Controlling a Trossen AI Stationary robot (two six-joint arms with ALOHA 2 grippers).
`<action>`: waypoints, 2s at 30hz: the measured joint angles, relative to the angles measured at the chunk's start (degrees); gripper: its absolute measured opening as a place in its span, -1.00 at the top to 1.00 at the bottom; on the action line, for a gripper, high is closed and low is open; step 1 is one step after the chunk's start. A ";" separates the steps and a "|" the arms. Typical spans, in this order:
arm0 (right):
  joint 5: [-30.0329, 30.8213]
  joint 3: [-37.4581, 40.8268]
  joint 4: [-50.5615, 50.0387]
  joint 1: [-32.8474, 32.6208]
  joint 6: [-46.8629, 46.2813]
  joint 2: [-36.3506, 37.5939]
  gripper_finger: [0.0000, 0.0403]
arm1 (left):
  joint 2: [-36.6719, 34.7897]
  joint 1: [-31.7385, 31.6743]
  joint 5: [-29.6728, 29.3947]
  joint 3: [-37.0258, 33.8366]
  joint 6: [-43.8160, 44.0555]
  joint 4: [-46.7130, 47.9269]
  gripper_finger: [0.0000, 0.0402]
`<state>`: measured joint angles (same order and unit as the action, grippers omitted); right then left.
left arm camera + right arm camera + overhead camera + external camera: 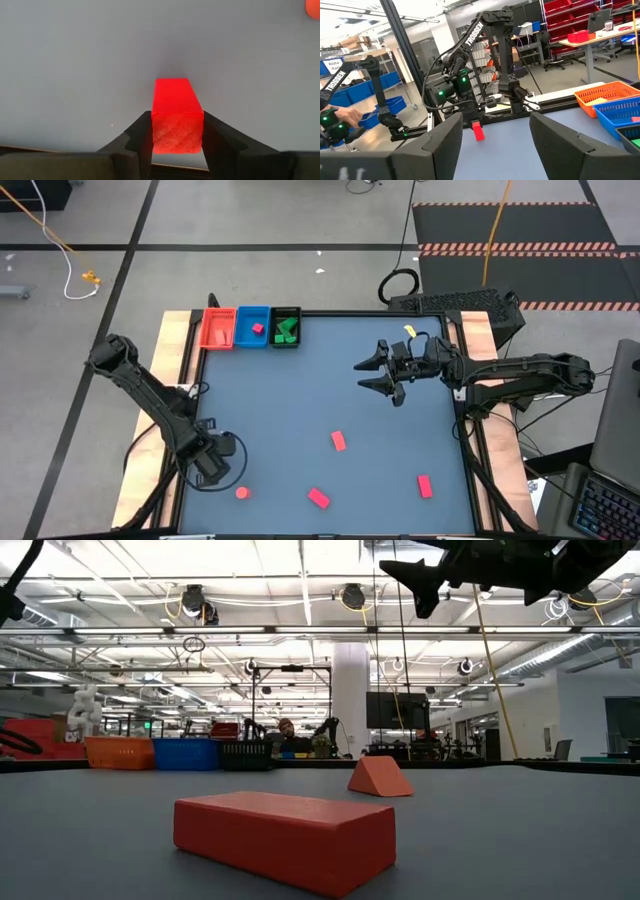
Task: Sort & place blocks by color
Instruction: Put the red block into the blue bin
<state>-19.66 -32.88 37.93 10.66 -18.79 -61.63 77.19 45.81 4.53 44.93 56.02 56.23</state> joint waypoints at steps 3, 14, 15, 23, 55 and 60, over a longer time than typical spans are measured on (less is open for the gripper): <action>0.02 0.00 0.13 0.01 0.45 0.00 -0.12 | 0.00 -1.33 0.16 0.02 -0.80 -0.10 0.34; 0.04 0.00 0.42 0.02 3.48 0.00 -0.12 | 0.06 -7.03 -0.69 0.21 -5.47 0.08 0.34; 0.04 0.00 0.40 0.02 3.48 0.00 -0.12 | 0.08 -7.70 -0.76 0.37 -5.99 0.08 0.34; 0.04 0.00 0.39 0.02 4.51 0.00 -0.12 | 0.09 -13.74 -3.22 4.42 -11.50 2.60 0.34; 0.24 0.00 0.39 0.02 9.03 0.00 -0.12 | 0.07 -73.06 -34.72 16.59 -70.18 -2.79 0.33; 0.28 0.00 -1.00 0.02 9.07 0.02 -0.12 | 0.07 -80.66 -34.40 16.59 -78.86 -9.69 0.33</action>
<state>-19.38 -32.88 36.93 10.68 -9.72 -61.60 77.25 -34.85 -29.87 61.52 -22.84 46.54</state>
